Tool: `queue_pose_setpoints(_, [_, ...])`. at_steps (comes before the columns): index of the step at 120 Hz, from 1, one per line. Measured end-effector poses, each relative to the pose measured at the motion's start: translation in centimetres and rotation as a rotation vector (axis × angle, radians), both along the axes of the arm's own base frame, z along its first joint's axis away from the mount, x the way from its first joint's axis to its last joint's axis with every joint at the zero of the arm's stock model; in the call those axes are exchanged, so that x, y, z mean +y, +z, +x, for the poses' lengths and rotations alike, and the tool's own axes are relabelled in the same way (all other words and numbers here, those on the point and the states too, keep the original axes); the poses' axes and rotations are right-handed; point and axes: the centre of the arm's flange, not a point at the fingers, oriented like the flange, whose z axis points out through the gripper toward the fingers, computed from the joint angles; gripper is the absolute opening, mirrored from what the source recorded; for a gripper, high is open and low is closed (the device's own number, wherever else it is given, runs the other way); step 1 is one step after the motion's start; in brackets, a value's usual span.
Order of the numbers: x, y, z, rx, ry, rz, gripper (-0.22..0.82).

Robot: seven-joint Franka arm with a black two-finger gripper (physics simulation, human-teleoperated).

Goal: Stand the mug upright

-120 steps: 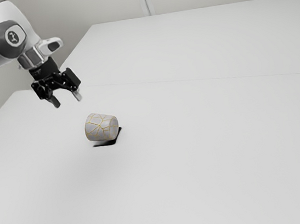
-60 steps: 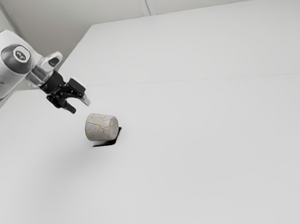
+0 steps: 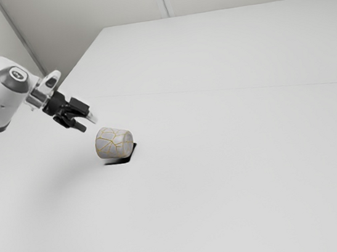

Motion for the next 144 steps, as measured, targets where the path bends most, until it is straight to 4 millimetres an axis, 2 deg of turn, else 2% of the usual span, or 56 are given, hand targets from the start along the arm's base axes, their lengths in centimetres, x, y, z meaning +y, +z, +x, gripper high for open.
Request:
queue_pose_setpoints(23, [1.9, -2.8, 0.6, -0.005, -0.002, -0.057, 0.60])
queue_pose_setpoints(45, [2.8, -4.7, 1.2, -0.013, -0.005, -0.107, 0.60])
queue_pose_setpoints(66, [3.5, -7.5, 1.4, 0.007, 0.000, -0.204, 0.60])
queue_pose_setpoints(108, [2.4, -9.4, 1.0, 0.032, -0.030, -0.378, 0.60])
queue_pose_setpoints(132, [2.1, -10.3, 1.7, 0.019, -0.037, -0.432, 0.60])
queue_pose_setpoints(144, [1.9, -10.3, 1.8, 0.013, -0.042, -0.443, 0.53])
